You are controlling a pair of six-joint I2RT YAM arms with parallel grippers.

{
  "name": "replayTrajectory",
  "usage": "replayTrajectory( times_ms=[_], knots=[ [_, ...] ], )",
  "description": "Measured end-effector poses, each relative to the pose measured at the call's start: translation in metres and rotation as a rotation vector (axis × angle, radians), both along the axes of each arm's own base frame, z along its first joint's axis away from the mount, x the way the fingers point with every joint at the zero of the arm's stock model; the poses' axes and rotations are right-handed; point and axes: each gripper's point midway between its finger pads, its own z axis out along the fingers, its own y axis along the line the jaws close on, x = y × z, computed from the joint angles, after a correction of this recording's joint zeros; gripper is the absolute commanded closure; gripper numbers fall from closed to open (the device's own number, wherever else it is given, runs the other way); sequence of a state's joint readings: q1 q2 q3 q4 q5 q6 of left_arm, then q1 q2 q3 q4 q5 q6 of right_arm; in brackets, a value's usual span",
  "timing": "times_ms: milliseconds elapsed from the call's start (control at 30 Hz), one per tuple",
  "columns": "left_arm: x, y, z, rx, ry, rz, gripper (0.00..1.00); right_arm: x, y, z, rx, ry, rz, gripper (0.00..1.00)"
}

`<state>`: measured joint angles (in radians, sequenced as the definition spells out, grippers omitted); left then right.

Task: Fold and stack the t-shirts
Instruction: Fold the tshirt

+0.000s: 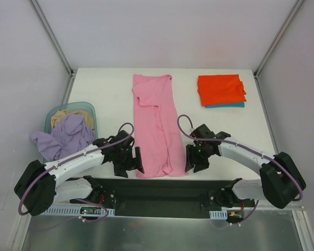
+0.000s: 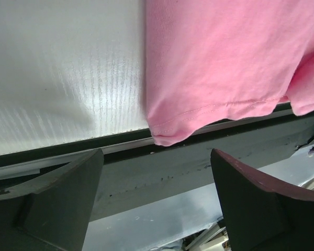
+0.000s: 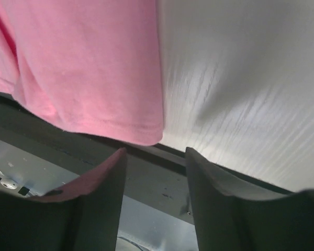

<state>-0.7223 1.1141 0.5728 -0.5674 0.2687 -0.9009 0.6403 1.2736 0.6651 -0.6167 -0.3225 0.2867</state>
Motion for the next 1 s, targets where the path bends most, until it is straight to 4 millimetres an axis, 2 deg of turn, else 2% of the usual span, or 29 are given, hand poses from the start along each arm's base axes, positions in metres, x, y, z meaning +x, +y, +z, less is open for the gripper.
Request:
replayTrajectory(
  times_ms=[100, 133, 333, 367, 433, 467, 533, 600, 733, 867, 1000],
  knots=[
    [-0.002, -0.004, -0.003, 0.008, 0.02, 0.007, 0.28, 0.001, 0.004, -0.009, -0.01, 0.031, -0.01, 0.56],
    [-0.003, -0.005, -0.005, 0.007, 0.023, 0.009, 0.34, 0.0, 0.006, -0.012, -0.013, 0.038, -0.008, 0.58],
    [-0.005, -0.006, -0.019, 0.012, 0.057, 0.043, 0.42, -0.005, 0.014, -0.023, -0.027, 0.077, 0.005, 0.64],
    [-0.007, -0.006, -0.023, 0.019, 0.068, 0.043, 0.49, -0.005, 0.015, -0.024, -0.026, 0.08, 0.008, 0.72],
    [-0.01, -0.006, -0.028, 0.035, 0.102, 0.047, 0.56, -0.008, 0.017, -0.025, -0.026, 0.088, 0.016, 0.82],
    [-0.013, -0.006, -0.032, 0.044, 0.119, 0.045, 0.66, -0.009, 0.018, -0.026, -0.028, 0.093, 0.018, 0.93],
    [-0.017, -0.005, -0.036, 0.055, 0.147, 0.048, 0.81, -0.012, 0.02, -0.027, -0.032, 0.099, 0.025, 0.99],
    [-0.017, -0.006, -0.036, 0.047, 0.15, 0.05, 1.0, -0.014, 0.022, -0.028, -0.03, 0.097, 0.033, 0.99],
    [-0.015, -0.011, -0.029, 0.003, 0.119, 0.047, 1.0, -0.024, 0.023, -0.022, -0.016, 0.073, 0.066, 0.99],
    [-0.017, -0.013, -0.015, -0.077, 0.066, 0.041, 1.0, -0.04, 0.027, -0.004, 0.044, 0.028, 0.117, 0.99],
    [-0.024, -0.017, -0.001, -0.156, 0.047, 0.03, 1.0, -0.052, 0.022, 0.005, 0.065, 0.029, 0.125, 0.99]
  ],
)
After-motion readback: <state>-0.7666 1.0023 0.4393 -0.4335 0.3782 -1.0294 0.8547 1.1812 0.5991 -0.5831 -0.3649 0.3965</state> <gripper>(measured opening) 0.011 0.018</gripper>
